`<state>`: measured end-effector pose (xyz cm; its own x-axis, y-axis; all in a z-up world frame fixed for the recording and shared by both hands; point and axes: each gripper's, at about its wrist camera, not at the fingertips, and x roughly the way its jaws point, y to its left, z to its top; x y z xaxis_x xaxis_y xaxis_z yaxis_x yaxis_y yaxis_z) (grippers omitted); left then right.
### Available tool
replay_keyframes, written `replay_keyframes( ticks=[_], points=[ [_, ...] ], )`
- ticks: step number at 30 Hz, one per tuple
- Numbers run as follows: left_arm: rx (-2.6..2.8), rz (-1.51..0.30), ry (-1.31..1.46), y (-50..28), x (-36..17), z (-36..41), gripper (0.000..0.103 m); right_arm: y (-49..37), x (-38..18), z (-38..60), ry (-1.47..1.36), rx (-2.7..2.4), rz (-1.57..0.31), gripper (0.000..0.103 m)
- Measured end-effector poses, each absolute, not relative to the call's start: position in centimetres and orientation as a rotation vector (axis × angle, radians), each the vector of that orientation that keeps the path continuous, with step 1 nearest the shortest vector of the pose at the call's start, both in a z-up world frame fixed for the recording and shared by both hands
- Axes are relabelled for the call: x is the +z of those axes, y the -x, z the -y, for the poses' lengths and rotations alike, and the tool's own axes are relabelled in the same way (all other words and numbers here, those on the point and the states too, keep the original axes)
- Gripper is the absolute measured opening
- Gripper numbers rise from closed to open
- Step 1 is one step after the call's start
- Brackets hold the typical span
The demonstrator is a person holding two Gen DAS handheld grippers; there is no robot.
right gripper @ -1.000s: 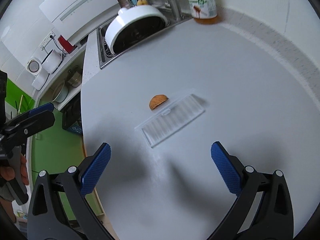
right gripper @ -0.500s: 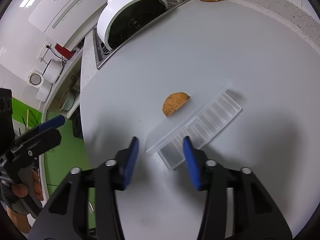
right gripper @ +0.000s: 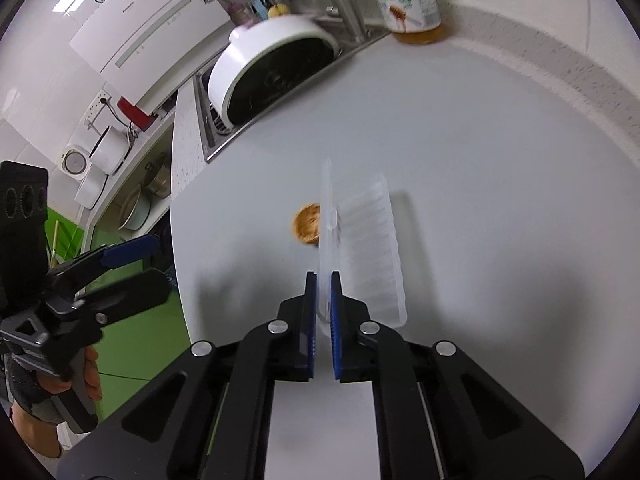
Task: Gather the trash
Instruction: 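Grasp the brown walnut shell with the left gripper while the right gripper lifts the tray, then carry the walnut shell and clear tray over the pink bin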
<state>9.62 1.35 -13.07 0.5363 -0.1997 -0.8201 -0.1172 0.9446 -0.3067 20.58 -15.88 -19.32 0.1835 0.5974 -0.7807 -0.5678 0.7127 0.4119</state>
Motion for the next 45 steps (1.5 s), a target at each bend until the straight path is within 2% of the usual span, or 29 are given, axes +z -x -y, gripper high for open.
replay_keyframes(
  ticks=[16,17,19,21,24,26,28,30,39,45],
  points=[
    [-0.039,-1.065,0.211,-15.8,-17.1,2.9,0.097,-23.4,-18.3,21.6,-0.070,0.755,-1.075,0.005],
    [-0.032,-1.067,0.203,-16.2,-17.5,3.0,0.095,-23.6,-18.4,21.7,-0.071,0.754,-1.075,0.005],
    [-0.027,-1.082,0.201,-17.0,-18.2,3.0,0.077,-24.0,-18.6,22.1,-0.075,0.751,-1.077,0.005],
    [-0.018,-1.099,0.204,-17.3,-18.7,3.0,0.052,-24.2,-18.8,22.2,-0.078,0.750,-1.079,0.005],
    [-0.008,-1.117,0.208,-17.6,-19.3,3.0,0.034,-24.2,-18.8,22.3,-0.077,0.753,-1.078,0.005],
    [-0.001,-1.122,0.206,-17.6,-19.5,3.0,0.027,-24.3,-18.9,22.3,-0.077,0.755,-1.078,0.005],
    [0.000,-1.119,0.215,-17.5,-19.4,2.9,0.027,-24.2,-18.9,22.2,-0.073,0.759,-1.078,0.005],
    [0.015,-1.113,0.209,-17.5,-19.3,2.9,0.005,-24.1,-18.8,22.1,-0.067,0.764,-1.079,0.005],
    [0.014,-1.087,0.254,-16.7,-18.2,2.7,0.005,-23.2,-18.0,22.1,-0.027,0.792,-1.066,0.005],
    [0.055,-1.050,0.256,-13.1,-15.8,2.3,0.004,-21.4,-16.7,21.4,0.019,0.854,-1.047,0.005]
  ],
)
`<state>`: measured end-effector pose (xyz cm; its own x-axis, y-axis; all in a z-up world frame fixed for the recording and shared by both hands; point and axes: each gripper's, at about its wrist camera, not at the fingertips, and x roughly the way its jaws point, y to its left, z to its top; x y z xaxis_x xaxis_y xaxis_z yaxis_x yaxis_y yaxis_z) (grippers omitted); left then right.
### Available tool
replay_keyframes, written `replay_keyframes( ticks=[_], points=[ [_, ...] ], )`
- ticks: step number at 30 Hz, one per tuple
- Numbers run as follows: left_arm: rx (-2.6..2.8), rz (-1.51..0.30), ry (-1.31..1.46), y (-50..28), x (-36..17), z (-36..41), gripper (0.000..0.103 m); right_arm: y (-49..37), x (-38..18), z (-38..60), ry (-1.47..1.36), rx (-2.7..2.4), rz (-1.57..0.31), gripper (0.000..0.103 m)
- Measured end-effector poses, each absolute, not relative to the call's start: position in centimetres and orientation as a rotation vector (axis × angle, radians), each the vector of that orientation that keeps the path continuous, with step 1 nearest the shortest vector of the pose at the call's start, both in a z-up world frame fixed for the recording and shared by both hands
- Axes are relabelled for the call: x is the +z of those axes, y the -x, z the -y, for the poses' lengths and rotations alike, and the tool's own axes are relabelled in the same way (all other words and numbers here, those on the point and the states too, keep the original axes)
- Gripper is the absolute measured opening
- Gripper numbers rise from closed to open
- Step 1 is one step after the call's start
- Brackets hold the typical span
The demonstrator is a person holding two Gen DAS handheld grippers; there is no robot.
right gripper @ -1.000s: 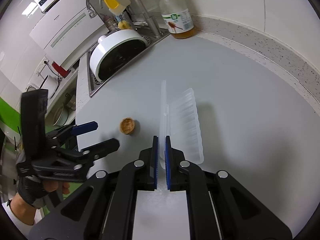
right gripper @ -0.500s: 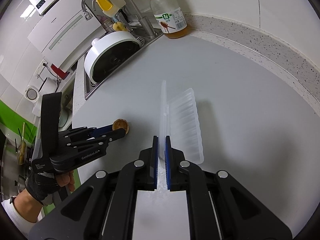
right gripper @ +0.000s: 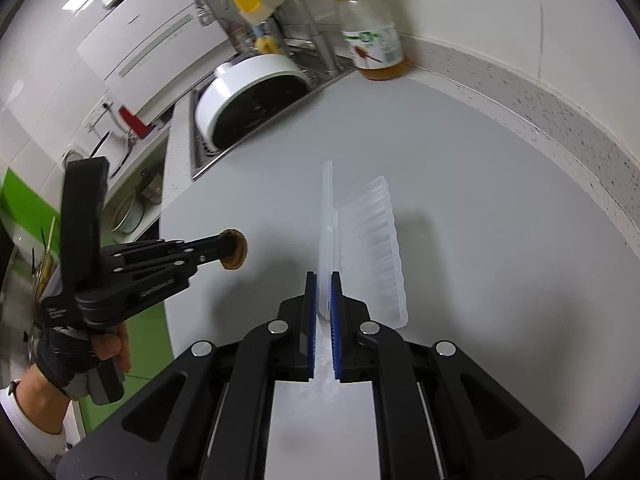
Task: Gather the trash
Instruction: 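Carry the walnut shell and clear tray over the pink bin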
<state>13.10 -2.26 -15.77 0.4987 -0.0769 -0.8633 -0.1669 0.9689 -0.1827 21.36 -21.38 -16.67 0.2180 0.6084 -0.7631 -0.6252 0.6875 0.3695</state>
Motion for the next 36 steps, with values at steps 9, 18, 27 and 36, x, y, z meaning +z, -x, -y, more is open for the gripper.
replay_keyframes(
  ticks=[9,18,27,36],
  points=[
    [0.236,-0.978,0.314,-1.9,-11.2,0.2,0.004,-14.3,-13.9,15.2,0.198,1.081,-1.007,0.005],
    [0.497,-0.905,0.440,14.6,-8.2,-6.9,0.004,-2.2,-12.1,4.5,0.367,1.359,-0.965,0.005],
    [0.692,-0.882,0.599,28.5,-11.6,-14.5,0.004,9.6,-17.0,-7.0,0.523,1.511,-1.015,0.005],
    [0.714,-0.903,0.702,31.0,-32.8,-22.5,0.005,12.8,-37.3,-15.6,0.632,1.514,-1.055,0.005]
  ],
)
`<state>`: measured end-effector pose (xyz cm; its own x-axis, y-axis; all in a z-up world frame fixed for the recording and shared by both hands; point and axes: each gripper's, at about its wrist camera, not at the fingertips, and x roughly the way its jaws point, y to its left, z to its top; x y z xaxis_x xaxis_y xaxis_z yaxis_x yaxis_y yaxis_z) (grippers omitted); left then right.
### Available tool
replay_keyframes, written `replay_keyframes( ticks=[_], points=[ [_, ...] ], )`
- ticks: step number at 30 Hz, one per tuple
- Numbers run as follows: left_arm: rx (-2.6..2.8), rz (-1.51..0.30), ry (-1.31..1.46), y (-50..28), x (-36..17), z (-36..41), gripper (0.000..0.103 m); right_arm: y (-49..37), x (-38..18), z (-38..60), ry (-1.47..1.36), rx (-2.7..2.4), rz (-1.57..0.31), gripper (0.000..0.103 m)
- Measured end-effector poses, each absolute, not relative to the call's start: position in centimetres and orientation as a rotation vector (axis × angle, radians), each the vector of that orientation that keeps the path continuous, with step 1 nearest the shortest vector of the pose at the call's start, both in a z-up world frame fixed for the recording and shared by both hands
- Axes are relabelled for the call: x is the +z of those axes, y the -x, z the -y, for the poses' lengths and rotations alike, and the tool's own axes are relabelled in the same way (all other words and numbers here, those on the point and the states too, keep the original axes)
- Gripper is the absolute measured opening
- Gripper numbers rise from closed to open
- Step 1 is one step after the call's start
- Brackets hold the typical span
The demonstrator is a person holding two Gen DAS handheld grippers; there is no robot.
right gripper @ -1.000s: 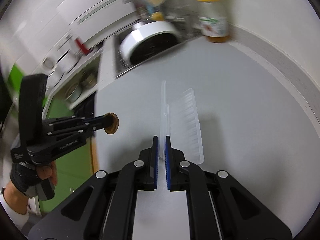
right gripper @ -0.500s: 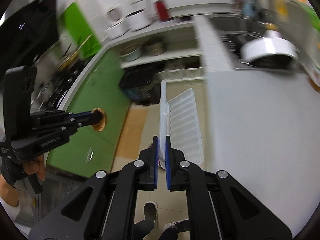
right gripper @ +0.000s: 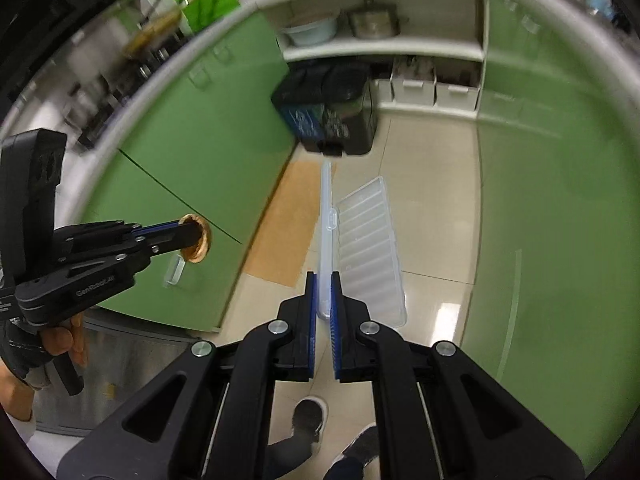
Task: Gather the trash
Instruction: 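Carry the walnut shell and clear tray over the pink bin, then open both grippers to drop the walnut shell and tray into the bin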
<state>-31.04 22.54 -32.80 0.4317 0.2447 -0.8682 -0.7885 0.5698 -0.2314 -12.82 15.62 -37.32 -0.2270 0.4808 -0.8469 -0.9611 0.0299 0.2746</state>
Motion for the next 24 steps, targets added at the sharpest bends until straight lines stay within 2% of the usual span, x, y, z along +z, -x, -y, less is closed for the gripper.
replay_keyframes(
  ticks=[4,8,10,11,12,15,16,24],
  points=[
    [0.721,-0.901,0.737,31.0,-44.3,-25.3,0.005,13.2,-46.8,-17.9,0.668,1.518,-1.045,0.005],
    [0.722,-0.896,0.753,30.8,-51.4,-27.4,0.005,13.1,-53.1,-19.5,0.688,1.523,-1.043,0.005],
    [0.726,-0.891,0.767,30.9,-54.3,-28.3,0.009,13.0,-55.6,-20.4,0.692,1.527,-1.046,0.005],
    [0.726,-0.891,0.771,30.9,-55.2,-28.5,0.021,13.1,-56.5,-20.7,0.697,1.529,-1.045,0.005],
    [0.732,-0.894,0.768,30.9,-56.1,-28.8,0.049,13.2,-57.5,-21.0,0.702,1.533,-1.047,0.005],
    [0.748,-0.882,0.770,31.3,-57.5,-29.1,0.092,13.2,-59.3,-21.7,0.713,1.540,-1.053,0.005],
    [0.756,-0.877,0.780,31.5,-57.9,-29.3,0.096,13.3,-59.8,-22.0,0.717,1.542,-1.056,0.005],
    [0.785,-0.849,0.819,33.3,-58.5,-29.7,0.097,14.7,-63.0,-23.9,0.754,1.573,-1.098,0.005]
  ],
)
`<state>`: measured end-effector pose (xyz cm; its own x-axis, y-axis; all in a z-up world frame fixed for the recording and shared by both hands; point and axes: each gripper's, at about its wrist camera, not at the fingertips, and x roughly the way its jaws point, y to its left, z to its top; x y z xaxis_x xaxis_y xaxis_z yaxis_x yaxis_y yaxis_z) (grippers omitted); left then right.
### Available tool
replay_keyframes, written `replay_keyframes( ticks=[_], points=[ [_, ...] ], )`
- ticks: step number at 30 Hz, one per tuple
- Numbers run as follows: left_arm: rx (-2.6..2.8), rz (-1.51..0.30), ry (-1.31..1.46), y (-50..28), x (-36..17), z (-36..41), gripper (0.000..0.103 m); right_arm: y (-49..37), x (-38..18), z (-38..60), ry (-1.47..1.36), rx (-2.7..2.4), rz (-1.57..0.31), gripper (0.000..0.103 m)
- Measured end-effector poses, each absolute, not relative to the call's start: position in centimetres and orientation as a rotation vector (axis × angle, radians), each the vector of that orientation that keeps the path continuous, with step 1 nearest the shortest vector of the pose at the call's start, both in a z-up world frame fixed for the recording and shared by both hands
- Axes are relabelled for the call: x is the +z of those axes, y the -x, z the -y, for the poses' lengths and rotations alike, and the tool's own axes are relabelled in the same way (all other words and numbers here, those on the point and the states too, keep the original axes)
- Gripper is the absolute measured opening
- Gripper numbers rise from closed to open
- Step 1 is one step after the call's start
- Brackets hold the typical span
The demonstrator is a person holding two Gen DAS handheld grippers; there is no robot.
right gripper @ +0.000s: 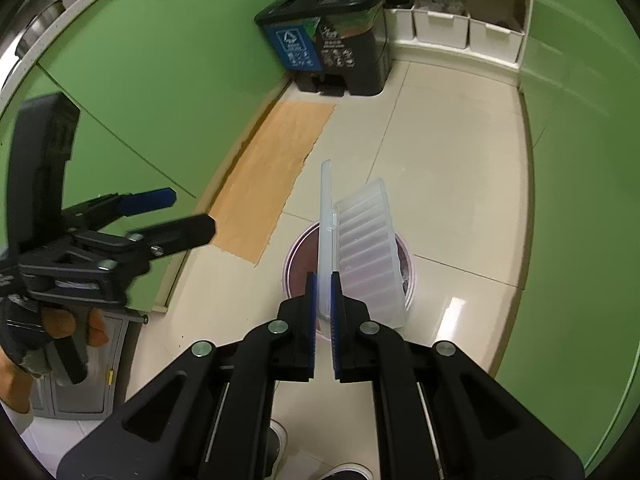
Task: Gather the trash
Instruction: 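Open both grippers to drop the walnut shell and tray into the bin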
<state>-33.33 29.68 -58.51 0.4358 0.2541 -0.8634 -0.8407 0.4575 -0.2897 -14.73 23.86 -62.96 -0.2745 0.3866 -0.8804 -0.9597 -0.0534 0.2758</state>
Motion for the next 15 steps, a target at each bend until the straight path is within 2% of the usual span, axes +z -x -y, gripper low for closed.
replay_keyframes(
  ticks=[7,9,11,12,15],
  points=[
    [0.819,-0.816,0.818,35.4,-58.5,-30.2,0.097,16.0,-65.8,-25.3,0.786,1.601,-1.103,0.006],
    [0.827,-0.807,0.818,35.8,-58.6,-30.2,0.097,16.2,-66.3,-25.4,0.793,1.587,-1.080,0.009],
    [0.835,-0.803,0.815,36.0,-58.6,-30.2,0.097,16.0,-66.6,-25.5,0.790,1.565,-1.067,0.051],
    [0.840,-0.802,0.812,36.0,-58.6,-30.1,0.097,15.8,-66.6,-25.4,0.770,1.563,-1.063,0.097],
    [0.852,-0.803,0.802,36.0,-58.3,-29.9,0.097,15.3,-66.3,-24.9,0.769,1.521,-1.040,0.100]
  ],
)
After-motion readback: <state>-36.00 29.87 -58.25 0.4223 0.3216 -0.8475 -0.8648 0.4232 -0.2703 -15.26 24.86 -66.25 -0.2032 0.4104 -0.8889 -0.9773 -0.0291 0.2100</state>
